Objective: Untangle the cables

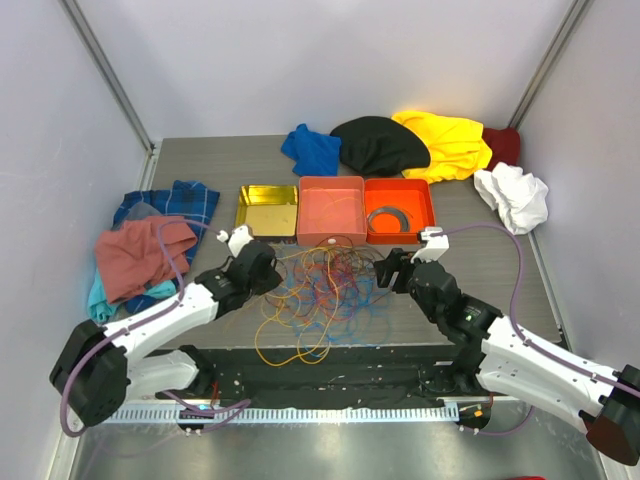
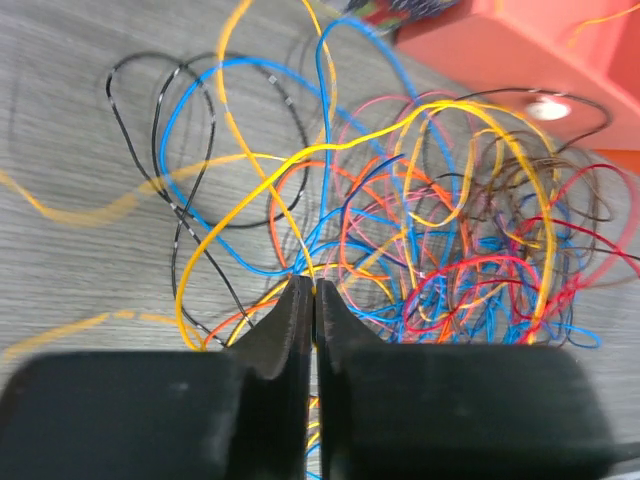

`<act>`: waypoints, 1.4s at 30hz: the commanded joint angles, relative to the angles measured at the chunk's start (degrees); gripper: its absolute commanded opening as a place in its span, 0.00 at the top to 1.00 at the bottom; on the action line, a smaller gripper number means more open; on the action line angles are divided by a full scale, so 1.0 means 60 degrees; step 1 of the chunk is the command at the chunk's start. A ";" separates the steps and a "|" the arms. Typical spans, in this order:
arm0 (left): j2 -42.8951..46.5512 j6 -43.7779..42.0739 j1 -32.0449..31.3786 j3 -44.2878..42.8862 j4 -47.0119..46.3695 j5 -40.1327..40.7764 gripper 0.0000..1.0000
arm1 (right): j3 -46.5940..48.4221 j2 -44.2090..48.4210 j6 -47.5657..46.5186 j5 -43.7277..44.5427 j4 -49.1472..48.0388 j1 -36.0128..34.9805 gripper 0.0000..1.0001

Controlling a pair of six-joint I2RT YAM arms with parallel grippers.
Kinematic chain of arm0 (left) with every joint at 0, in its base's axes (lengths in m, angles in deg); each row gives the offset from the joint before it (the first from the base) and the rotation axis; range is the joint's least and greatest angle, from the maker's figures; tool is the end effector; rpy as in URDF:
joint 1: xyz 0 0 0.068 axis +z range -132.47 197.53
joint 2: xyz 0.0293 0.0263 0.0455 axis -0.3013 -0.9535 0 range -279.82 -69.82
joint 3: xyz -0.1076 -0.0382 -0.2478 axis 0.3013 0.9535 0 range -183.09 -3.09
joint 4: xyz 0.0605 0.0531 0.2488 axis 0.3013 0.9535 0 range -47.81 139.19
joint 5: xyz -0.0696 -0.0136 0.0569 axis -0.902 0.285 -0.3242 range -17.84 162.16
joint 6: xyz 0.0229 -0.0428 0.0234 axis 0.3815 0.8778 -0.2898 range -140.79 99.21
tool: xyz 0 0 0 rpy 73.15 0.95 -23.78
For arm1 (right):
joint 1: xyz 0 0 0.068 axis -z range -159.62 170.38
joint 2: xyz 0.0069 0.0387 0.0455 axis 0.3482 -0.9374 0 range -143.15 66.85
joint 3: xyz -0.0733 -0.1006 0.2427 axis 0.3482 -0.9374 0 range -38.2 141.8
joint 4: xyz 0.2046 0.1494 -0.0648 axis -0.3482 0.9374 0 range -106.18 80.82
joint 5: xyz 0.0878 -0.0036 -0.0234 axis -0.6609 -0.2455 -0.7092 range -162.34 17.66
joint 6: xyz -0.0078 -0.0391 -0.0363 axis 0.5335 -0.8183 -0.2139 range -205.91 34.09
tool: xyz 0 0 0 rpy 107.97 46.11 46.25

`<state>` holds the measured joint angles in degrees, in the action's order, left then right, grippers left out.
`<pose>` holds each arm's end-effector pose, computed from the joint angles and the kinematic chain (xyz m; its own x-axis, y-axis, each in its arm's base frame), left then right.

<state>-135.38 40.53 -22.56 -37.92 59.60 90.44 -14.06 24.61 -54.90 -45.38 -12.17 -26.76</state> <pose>0.1786 -0.1358 0.1999 -0.6695 -0.5253 -0.5252 -0.2832 0.8341 -0.4733 0.1303 0.1165 0.2322 -0.4088 0.2345 -0.8820 -0.1831 0.9257 0.3310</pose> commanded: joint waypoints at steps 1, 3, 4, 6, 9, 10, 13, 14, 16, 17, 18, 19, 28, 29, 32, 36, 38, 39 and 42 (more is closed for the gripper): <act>0.0920 -0.0492 0.0033 -0.0375 0.0216 0.0832 1.00 | 0.0063 0.0111 0.0179 0.0180 -0.0229 -0.0025 0.30; 0.1549 -0.0814 -0.0011 -0.1089 0.0801 0.1170 1.00 | 0.0078 0.0096 0.0165 0.0150 -0.0273 -0.0025 0.30; 0.1755 -0.1236 -0.0012 -0.1414 0.1167 0.1331 1.00 | 0.0093 0.0082 0.0165 0.0136 -0.0287 -0.0025 0.30; 0.2356 -0.1780 -0.0026 -0.2348 0.1433 0.1654 1.00 | 0.0107 0.0067 0.0165 0.0092 -0.0346 -0.0025 0.30; 0.2693 -0.2864 -0.0026 -0.3405 0.1581 0.1699 1.00 | 0.0195 0.0067 0.0106 0.0121 -0.0332 -0.0011 0.31; 0.2680 -0.3417 -0.0026 -0.4120 0.1581 0.1670 1.00 | 0.0253 0.0082 0.0063 0.0106 -0.0332 -0.0025 0.30; 0.2358 -0.4225 -0.0026 -0.5748 0.1596 0.1173 1.00 | 0.0371 0.0111 0.0018 -0.0011 -0.0332 -0.0025 0.31; 0.2241 -0.4388 -0.0026 -0.6115 0.1596 0.0867 1.00 | 0.0400 0.0126 0.0018 -0.0142 -0.0259 -0.0025 0.31; 0.1919 -0.4608 -0.0041 -0.7137 0.1596 0.0558 1.00 | 0.0488 0.0155 0.0091 -0.0333 -0.0215 -0.0025 0.31; 0.1831 -0.4798 -0.0041 -0.7405 0.1581 0.0382 1.00 | 0.0517 0.0198 0.0106 -0.0435 -0.0171 -0.0025 0.31; 0.1656 -0.4887 -0.0041 -0.7727 0.1581 0.0323 1.00 | 0.0547 0.0228 0.0135 -0.0610 -0.0156 -0.0040 0.31; 0.1567 -0.5018 -0.0041 -0.8310 0.1581 0.0264 1.00 | 0.0547 0.0257 0.0208 -0.0713 -0.0141 -0.0040 0.31; 0.0309 -0.5854 -0.0041 -1.1770 0.1683 -0.0571 1.00 | 0.0766 0.0594 0.0297 -0.1314 -0.0067 -0.0157 0.34; 0.0191 -0.5869 -0.0041 -1.2368 0.1683 -0.0717 1.00 | 0.0825 0.0580 0.0224 -0.1416 -0.0126 -0.0157 0.33; -0.0337 -0.5840 -0.0041 -1.3351 0.1727 -0.1215 1.00 | 0.1117 0.0405 0.0019 -0.1856 -0.0404 -0.0274 0.34; -0.1142 -0.5811 -0.0041 -1.4131 0.1947 -0.1582 1.00 | 0.1470 0.0170 -0.0099 -0.1740 -0.0376 -0.0406 0.34; -0.1522 -0.5782 -0.0041 -1.4074 0.2020 -0.1407 0.99 | 0.1470 0.0345 -0.0099 -0.1507 -0.0200 -0.0421 0.34; -0.1612 -0.5796 -0.0041 -1.4015 0.2064 -0.1320 0.99 | 0.1441 0.0461 -0.0113 -0.1433 -0.0127 -0.0406 0.33; -0.2036 -0.5796 -0.0041 -1.3533 0.2108 -0.0618 1.00 | 0.1382 0.1091 -0.0128 -0.0964 0.0341 -0.0406 0.33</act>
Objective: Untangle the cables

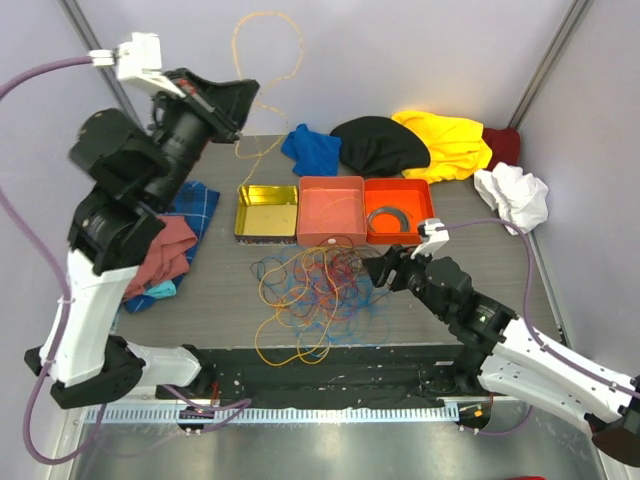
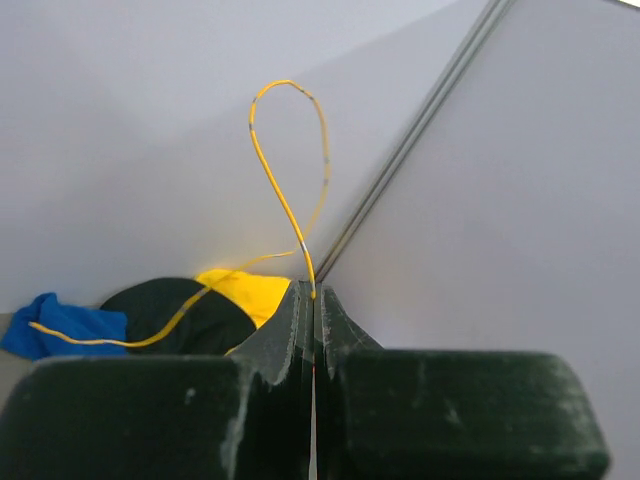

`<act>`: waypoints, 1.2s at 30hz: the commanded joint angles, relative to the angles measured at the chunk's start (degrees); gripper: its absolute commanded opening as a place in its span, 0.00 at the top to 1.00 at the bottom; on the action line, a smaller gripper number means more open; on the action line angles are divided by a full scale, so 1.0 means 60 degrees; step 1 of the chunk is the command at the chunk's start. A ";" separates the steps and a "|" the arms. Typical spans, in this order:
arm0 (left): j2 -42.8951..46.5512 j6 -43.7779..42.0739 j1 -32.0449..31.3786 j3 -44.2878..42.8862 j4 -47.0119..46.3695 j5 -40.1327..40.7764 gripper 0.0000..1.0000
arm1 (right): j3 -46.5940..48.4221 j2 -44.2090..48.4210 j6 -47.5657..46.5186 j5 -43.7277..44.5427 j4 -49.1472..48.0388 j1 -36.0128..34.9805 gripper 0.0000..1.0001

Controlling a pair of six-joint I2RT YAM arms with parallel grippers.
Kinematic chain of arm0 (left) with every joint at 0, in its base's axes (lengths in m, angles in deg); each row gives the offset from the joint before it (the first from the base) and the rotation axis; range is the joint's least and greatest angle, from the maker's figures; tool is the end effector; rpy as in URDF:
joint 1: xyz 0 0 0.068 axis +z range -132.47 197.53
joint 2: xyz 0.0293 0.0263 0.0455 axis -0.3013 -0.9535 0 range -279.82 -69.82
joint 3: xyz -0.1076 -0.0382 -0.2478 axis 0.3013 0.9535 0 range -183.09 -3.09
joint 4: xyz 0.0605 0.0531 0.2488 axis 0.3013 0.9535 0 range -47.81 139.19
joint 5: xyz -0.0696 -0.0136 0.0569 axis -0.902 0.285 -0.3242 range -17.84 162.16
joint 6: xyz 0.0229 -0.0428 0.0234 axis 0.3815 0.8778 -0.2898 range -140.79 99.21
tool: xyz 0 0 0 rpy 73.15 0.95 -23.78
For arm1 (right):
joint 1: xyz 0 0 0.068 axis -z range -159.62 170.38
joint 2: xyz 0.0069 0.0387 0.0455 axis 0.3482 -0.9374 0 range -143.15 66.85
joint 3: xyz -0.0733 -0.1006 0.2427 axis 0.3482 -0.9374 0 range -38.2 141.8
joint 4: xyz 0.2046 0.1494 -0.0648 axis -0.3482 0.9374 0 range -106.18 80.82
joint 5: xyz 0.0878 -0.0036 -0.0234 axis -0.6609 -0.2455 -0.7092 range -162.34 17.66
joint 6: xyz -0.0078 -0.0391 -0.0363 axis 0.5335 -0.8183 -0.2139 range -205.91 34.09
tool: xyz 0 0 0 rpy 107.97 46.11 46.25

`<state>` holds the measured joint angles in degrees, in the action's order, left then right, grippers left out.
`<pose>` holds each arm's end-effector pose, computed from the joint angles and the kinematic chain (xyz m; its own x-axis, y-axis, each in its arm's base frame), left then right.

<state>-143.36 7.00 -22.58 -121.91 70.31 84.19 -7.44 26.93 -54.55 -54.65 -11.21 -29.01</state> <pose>0.1416 -0.1097 0.6151 -0.0232 -0.5767 -0.8166 0.5279 0.6866 -0.4999 0.1213 0.1247 0.2769 -0.4122 0.2809 -0.8667 -0.3710 0.8171 0.4413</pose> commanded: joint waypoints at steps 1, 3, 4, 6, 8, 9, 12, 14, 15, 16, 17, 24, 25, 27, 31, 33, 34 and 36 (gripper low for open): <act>-0.0780 -0.0165 -0.0023 0.0613 0.0280 0.0658 1.00 | 0.0278 0.0866 -0.0230 0.0726 0.0487 -0.0045 0.33; -0.1086 -0.0150 -0.0023 0.1038 0.0133 0.0997 1.00 | 0.0293 0.1349 -0.0274 0.1166 0.0854 -0.0045 0.33; -0.1204 -0.0135 -0.0008 0.1170 0.0075 0.1070 1.00 | 0.0307 0.1481 -0.0318 0.1283 0.1131 -0.0045 0.33; -0.1613 0.0026 0.0036 0.1478 -0.0071 0.1056 1.00 | 0.0351 0.1789 -0.0377 0.1634 0.1426 -0.0031 0.33; -0.1936 0.0274 0.0153 0.1726 -0.0160 0.0969 1.00 | 0.0395 0.1907 -0.0464 0.1840 0.1675 -0.0031 0.33; -0.2214 0.0362 0.0269 0.1815 -0.0305 0.0823 1.00 | 0.0410 0.1951 -0.0479 0.2001 0.1763 -0.0045 0.33; -0.2537 0.0481 0.0387 0.2283 -0.0816 0.0894 1.00 | 0.0410 0.2010 -0.0640 0.2192 0.1808 -0.0031 0.33; -0.2845 0.0539 0.0490 0.2606 -0.1096 0.0837 1.00 | 0.0381 0.2025 -0.0757 0.2309 0.1808 -0.0045 0.33; -0.2948 0.0597 0.0592 0.2694 -0.1330 0.0691 1.00 | 0.0381 0.2010 -0.0772 0.2368 0.1808 -0.0031 0.33; -0.3210 0.0685 0.0636 0.2811 -0.1419 0.0632 1.00 | 0.0395 0.2010 -0.0802 0.2470 0.1808 -0.0045 0.33; -0.3343 0.0758 0.0709 0.2856 -0.1492 0.0486 1.00 | 0.0395 0.1996 -0.0831 0.2515 0.1808 -0.0045 0.33; -0.4413 0.1476 0.1076 0.3134 -0.2035 -0.0306 1.00 | 0.0337 0.1922 -0.0758 0.2705 0.1866 -0.0045 0.33; -0.4486 0.1549 0.1091 0.3279 -0.2064 -0.0364 1.00 | 0.0293 0.1937 -0.0743 0.2734 0.1896 -0.0045 0.33; -0.4589 0.1623 0.1120 0.3485 -0.2254 -0.0467 1.00 | 0.0249 0.1951 -0.0714 0.2808 0.1925 -0.0031 0.33; -0.4633 0.1828 0.1164 0.4172 -0.2606 -0.0760 1.00 | 0.0146 0.1952 -0.0670 0.2867 0.1911 -0.0045 0.33; -0.4764 0.1989 0.1164 0.4349 -0.2781 -0.0993 1.00 | 0.0132 0.1879 -0.0655 0.2881 0.1896 -0.0045 0.33; -0.4852 0.2033 0.1149 0.4452 -0.2797 -0.1082 1.00 | 0.0132 0.1849 -0.0655 0.2867 0.1881 -0.0045 0.33; -0.5043 0.2194 0.1164 0.4482 -0.2753 -0.1417 1.00 | 0.0117 0.1791 -0.0655 0.2867 0.1881 -0.0045 0.32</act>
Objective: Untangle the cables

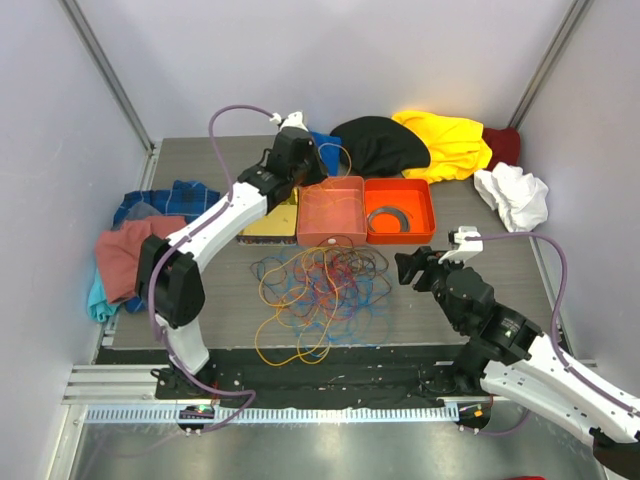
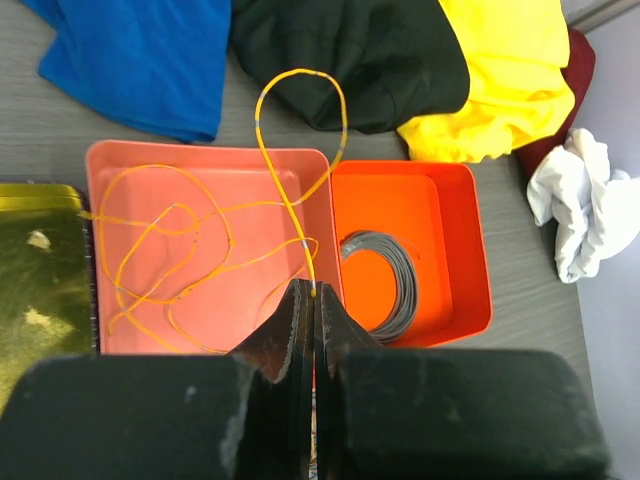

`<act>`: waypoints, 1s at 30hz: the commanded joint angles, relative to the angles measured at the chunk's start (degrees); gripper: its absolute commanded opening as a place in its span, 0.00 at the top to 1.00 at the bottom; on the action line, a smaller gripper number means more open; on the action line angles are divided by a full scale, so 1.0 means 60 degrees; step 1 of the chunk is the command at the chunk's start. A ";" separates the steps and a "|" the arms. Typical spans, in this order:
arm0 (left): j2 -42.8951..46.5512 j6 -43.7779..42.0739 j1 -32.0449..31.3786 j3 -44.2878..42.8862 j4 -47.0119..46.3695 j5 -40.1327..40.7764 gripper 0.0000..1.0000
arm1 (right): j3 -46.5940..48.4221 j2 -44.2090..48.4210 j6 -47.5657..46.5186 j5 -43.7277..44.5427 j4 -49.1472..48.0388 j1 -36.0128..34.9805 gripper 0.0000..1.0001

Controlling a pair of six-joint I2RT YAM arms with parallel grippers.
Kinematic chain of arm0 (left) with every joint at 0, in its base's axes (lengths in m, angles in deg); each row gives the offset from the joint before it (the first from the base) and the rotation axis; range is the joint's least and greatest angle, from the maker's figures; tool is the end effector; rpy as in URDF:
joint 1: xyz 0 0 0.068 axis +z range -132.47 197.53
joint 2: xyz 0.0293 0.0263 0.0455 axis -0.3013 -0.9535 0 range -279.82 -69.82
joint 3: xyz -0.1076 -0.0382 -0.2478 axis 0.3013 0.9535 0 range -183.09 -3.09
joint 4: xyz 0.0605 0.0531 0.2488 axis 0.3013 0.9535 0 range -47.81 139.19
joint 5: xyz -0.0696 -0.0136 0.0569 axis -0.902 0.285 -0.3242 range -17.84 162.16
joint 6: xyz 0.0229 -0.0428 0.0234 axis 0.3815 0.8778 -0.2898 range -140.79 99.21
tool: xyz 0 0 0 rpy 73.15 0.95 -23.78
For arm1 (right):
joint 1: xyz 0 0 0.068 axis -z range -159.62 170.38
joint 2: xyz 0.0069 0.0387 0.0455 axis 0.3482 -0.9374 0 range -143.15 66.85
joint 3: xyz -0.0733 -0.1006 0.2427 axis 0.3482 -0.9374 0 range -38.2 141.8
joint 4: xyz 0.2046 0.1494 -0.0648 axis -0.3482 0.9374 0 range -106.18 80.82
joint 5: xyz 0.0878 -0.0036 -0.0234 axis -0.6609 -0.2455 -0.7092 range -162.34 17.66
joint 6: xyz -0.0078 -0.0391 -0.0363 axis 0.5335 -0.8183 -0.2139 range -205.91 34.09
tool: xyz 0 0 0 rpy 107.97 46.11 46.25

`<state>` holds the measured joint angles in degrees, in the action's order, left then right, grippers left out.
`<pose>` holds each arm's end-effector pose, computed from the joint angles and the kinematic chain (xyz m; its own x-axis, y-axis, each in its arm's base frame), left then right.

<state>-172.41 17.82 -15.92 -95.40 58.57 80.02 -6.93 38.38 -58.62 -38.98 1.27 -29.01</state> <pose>0.3590 -0.2314 0.3374 -0.5697 -0.3645 -0.7366 0.1134 0.8528 -0.5097 0.0996 0.0859 0.2851 -0.2782 0.2638 -0.9236 -0.1802 0.9301 0.3200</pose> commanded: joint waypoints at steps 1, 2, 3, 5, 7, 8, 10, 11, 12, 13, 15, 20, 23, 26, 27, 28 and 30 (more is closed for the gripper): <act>-0.0405 0.0464 0.0038 0.0092 -0.0826 -0.0883 1.00 | 0.0048 -0.0133 0.0022 0.0255 -0.0213 -0.0045 0.33; -0.0480 0.0609 0.0024 0.0107 -0.0840 -0.1059 1.00 | 0.0019 -0.0133 0.0022 0.0255 -0.0228 -0.0045 0.32; -0.0568 0.0698 0.0009 0.0151 -0.0841 -0.1264 1.00 | 0.0033 -0.0133 0.0022 0.0255 -0.0214 -0.0045 0.33; -0.0685 0.0772 -0.0064 0.0239 -0.0928 -0.1251 1.00 | 0.0018 -0.0119 0.0022 0.0255 -0.0214 -0.0045 0.32; -0.0729 0.0933 -0.0079 0.0429 -0.1001 -0.1541 1.00 | 0.0004 -0.0119 0.0022 0.0255 -0.0213 -0.0045 0.32; -0.0730 0.1006 -0.0079 0.0531 -0.1060 -0.1587 1.00 | 0.0004 -0.0104 0.0022 0.0226 -0.0213 -0.0045 0.32; -0.0744 0.1109 -0.0094 0.0824 -0.1191 -0.1573 1.00 | 0.0004 -0.0104 0.0022 0.0240 -0.0213 -0.0045 0.33; -0.0773 0.1109 -0.0094 0.0941 -0.1207 -0.1544 1.00 | -0.0011 -0.0089 0.0008 0.0240 -0.0199 -0.0045 0.33; -0.0773 0.1109 -0.0094 0.1073 -0.1192 -0.1500 1.00 | -0.0025 -0.0089 0.0022 0.0240 -0.0199 -0.0045 0.33; -0.0803 0.1094 -0.0079 0.1117 -0.1178 -0.1457 1.00 | -0.0011 -0.0089 0.0022 0.0255 -0.0199 -0.0045 0.33; -0.0890 0.1065 -0.0079 0.1147 -0.1046 -0.1383 1.00 | -0.0026 -0.0089 0.0037 0.0255 -0.0213 -0.0045 0.33; -0.1183 0.0714 -0.0064 0.0826 -0.0607 -0.0696 0.97 | -0.0026 -0.0089 0.0051 0.0240 -0.0199 -0.0045 0.33; -0.1564 0.0494 -0.0035 0.0284 -0.0095 -0.0417 0.97 | -0.0026 -0.0104 0.0037 0.0240 -0.0184 -0.0045 0.32; -0.1784 0.0333 -0.0021 -0.0155 0.0316 -0.0065 0.86 | -0.0011 -0.0075 0.0051 0.0240 -0.0141 -0.0031 0.32; -0.1726 0.0289 -0.0020 -0.0186 0.0418 0.0153 0.82 | -0.0011 -0.0075 0.0037 0.0255 -0.0126 -0.0031 0.33; -0.1653 0.0245 -0.0020 -0.0171 0.0405 0.0257 0.75 | 0.0004 -0.0075 0.0051 0.0255 -0.0111 -0.0045 0.32; -0.1303 0.0084 -0.0020 -0.0040 0.0346 0.0651 0.53 | -0.0011 -0.0031 0.0052 0.0269 -0.0111 -0.0045 0.32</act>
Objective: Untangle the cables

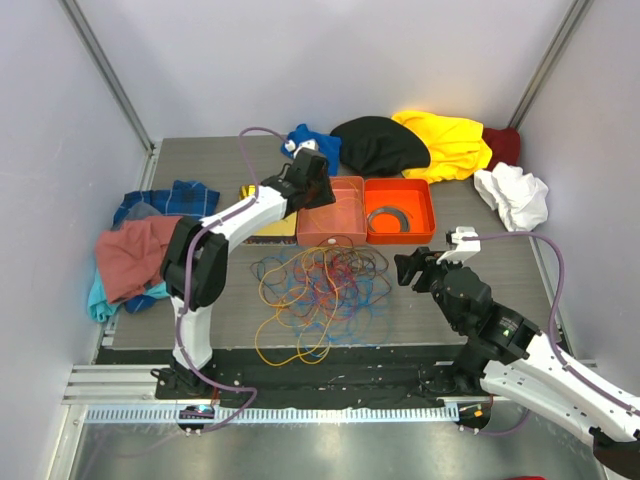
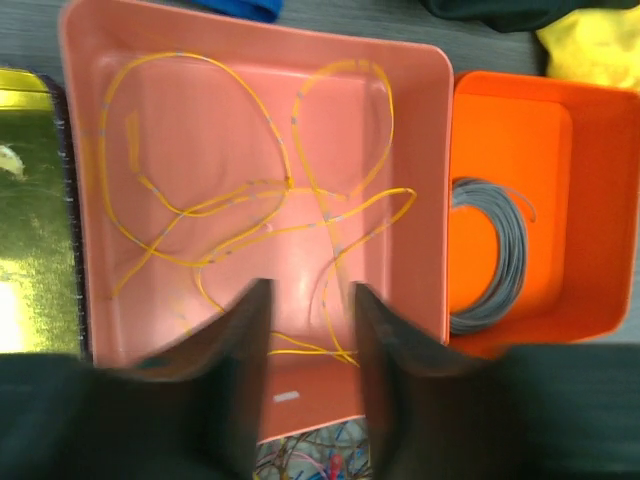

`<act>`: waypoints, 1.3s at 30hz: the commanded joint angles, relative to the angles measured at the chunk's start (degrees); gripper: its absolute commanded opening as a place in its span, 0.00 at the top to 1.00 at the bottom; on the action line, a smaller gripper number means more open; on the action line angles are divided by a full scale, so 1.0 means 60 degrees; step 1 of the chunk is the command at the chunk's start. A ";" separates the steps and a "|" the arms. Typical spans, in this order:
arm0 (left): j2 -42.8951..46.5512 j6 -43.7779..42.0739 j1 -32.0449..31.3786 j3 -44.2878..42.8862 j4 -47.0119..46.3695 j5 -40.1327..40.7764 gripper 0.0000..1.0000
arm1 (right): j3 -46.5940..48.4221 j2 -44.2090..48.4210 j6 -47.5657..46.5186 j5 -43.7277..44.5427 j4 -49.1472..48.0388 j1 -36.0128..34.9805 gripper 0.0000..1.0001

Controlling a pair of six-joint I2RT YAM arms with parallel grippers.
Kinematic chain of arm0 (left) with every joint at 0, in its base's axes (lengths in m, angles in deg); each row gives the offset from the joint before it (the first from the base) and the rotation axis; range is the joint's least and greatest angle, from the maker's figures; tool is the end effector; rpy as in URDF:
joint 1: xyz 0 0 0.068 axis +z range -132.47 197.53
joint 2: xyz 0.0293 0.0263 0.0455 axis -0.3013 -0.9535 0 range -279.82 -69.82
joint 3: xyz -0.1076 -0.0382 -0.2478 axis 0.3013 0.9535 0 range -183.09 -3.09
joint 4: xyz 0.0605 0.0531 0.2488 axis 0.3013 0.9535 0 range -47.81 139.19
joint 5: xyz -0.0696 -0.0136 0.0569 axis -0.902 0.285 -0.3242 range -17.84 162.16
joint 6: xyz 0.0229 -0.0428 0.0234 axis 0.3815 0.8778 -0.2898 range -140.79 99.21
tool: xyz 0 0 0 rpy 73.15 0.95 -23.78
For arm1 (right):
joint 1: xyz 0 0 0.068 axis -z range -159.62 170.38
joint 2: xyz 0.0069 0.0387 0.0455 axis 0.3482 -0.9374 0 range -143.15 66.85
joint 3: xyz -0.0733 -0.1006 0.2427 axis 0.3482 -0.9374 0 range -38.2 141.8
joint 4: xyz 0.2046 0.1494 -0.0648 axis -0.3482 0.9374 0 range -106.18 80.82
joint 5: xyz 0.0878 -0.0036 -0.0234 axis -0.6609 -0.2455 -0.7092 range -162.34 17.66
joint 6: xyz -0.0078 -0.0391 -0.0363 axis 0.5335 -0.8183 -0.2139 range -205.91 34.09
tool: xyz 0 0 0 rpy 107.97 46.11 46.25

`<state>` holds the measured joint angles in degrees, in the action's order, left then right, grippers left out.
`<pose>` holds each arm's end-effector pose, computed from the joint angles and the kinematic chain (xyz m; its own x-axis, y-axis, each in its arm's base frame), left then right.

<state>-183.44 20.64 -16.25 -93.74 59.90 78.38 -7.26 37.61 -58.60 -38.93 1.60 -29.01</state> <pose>0.3826 -0.2514 0.2437 -0.7268 -0.3052 -0.6153 0.0048 0.8936 -0.4489 0.1011 0.0877 0.2811 -0.2928 0.2468 -0.9238 -0.1742 0.9362 0.3053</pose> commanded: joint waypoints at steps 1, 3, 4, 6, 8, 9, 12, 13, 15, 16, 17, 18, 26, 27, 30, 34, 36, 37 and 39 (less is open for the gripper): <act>0.0669 -0.0459 0.0049 -0.0273 0.0124 0.1057 0.44 | 0.0044 0.0097 0.0048 0.0262 -0.0166 -0.0045 0.33; 0.1005 -0.0679 0.0063 -0.0272 0.0138 0.1379 0.39 | 0.0044 0.0082 0.0063 0.0262 -0.0165 -0.0045 0.33; 0.1124 -0.0752 0.0064 -0.0330 0.0182 0.1497 0.35 | 0.0044 0.0068 0.0077 0.0248 -0.0166 -0.0045 0.32; 0.1343 -0.0972 0.0078 -0.0404 0.0357 0.1862 0.33 | 0.0058 0.0024 0.0092 0.0218 -0.0166 -0.0045 0.33; 0.1855 -0.1074 0.0078 -0.0390 0.0474 0.1995 0.32 | 0.0058 0.0024 0.0092 0.0204 -0.0166 -0.0045 0.32; 0.2104 -0.1089 0.0078 -0.0273 0.0475 0.2025 0.32 | 0.0058 0.0038 0.0092 0.0203 -0.0166 -0.0045 0.33; 0.3406 -0.0784 0.0035 0.0735 0.0636 0.2069 0.35 | 0.0015 0.0082 0.0106 0.0189 -0.0151 -0.0045 0.33; 0.3830 -0.0651 -0.0009 0.1507 0.0723 0.2069 0.37 | 0.0000 0.0111 0.0135 0.0203 -0.0180 -0.0045 0.33; 0.5075 -0.0054 -0.0184 0.2506 0.0871 0.2040 0.39 | -0.0146 0.0082 0.0238 0.0247 -0.0224 -0.0045 0.33; 0.5486 0.0153 -0.0287 0.3642 0.0871 0.2011 0.41 | -0.0219 0.0082 0.0267 0.0305 -0.0398 -0.0045 0.32; 0.6288 0.0417 -0.0404 0.4219 0.0885 0.2010 0.41 | -0.0365 0.0068 0.0282 0.0306 -0.0516 -0.0045 0.32; 0.6615 0.0680 -0.0623 0.4790 0.0885 0.1952 0.42 | -0.0424 0.0068 0.0297 0.0277 -0.0633 -0.0045 0.33; 0.7907 0.2162 -0.1401 0.8370 0.0446 0.1206 0.46 | -0.0367 -0.0853 0.0531 -0.0089 -0.1264 -0.0045 0.33; 0.7936 0.2162 -0.1430 0.8428 0.0446 0.1147 0.47 | -0.0308 -0.0971 0.0531 -0.0162 -0.1279 -0.0045 0.33; 0.8155 0.2177 -0.1576 0.8619 0.0563 0.1117 0.48 | -0.0118 -0.1395 0.0677 -0.0382 -0.1294 -0.0045 0.33; 0.9061 0.2207 -0.1709 0.9203 0.0695 0.1103 0.48 | -0.0219 -0.1529 0.0809 -0.0616 -0.1439 -0.0031 0.34; 0.9225 0.2163 -0.1723 0.9395 0.0826 0.1117 0.48 | -0.0322 -0.1558 0.0868 -0.0675 -0.1498 -0.0045 0.34; 0.9283 0.2162 -0.1724 0.9439 0.1015 0.1189 0.48 | -0.0322 -0.1602 0.0883 -0.0748 -0.1528 -0.0031 0.34; 0.9328 0.2293 -0.1724 0.9585 0.1236 0.1307 0.49 | -0.0337 -0.1661 0.0912 -0.0778 -0.1543 -0.0045 0.33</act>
<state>-128.32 33.05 -26.34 -37.83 65.63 85.22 -10.23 27.93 -54.64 -42.76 -4.23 -29.01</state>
